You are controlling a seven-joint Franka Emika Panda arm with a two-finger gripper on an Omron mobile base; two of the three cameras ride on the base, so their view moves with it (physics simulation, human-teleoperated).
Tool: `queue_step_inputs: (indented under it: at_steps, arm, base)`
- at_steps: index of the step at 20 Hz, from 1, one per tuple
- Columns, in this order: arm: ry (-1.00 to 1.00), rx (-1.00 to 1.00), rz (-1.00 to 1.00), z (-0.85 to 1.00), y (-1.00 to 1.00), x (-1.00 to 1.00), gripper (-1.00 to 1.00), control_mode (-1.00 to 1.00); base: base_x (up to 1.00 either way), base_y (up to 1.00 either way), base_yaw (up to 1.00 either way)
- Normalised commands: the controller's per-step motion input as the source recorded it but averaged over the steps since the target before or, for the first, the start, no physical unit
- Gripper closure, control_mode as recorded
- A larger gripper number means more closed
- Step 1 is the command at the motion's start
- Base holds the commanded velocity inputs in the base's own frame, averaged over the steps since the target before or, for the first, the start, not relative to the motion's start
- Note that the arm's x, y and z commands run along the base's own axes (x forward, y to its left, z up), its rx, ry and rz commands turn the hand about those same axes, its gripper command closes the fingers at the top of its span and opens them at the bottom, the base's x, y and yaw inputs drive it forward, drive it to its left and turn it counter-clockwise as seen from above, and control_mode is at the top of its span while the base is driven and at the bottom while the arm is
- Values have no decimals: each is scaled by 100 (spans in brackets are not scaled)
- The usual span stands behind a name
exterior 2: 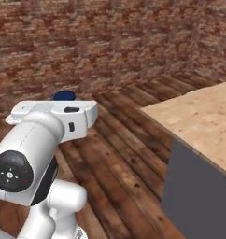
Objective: The dining table condiment station is running low on mayonnaise. Refill the condiment station by opening the cabinet and taking the mayonnaise from the cabinet and placing it on the dining table.
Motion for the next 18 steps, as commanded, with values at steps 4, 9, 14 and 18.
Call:
queue_step_inputs:
  at_steps: [4,9,14,18]
  arm:
    - [0,0,0,0,0,0,100,100]
    - [0,0,0,0,0,0,100,100]
    - [0,0,0,0,0,0,100,100]
    - [0,0,0,0,0,0,100,100]
  base:
    - [100,100,-40]
    - [100,100,-39]
    - [86,100,-38]
    - [88,100,-37]
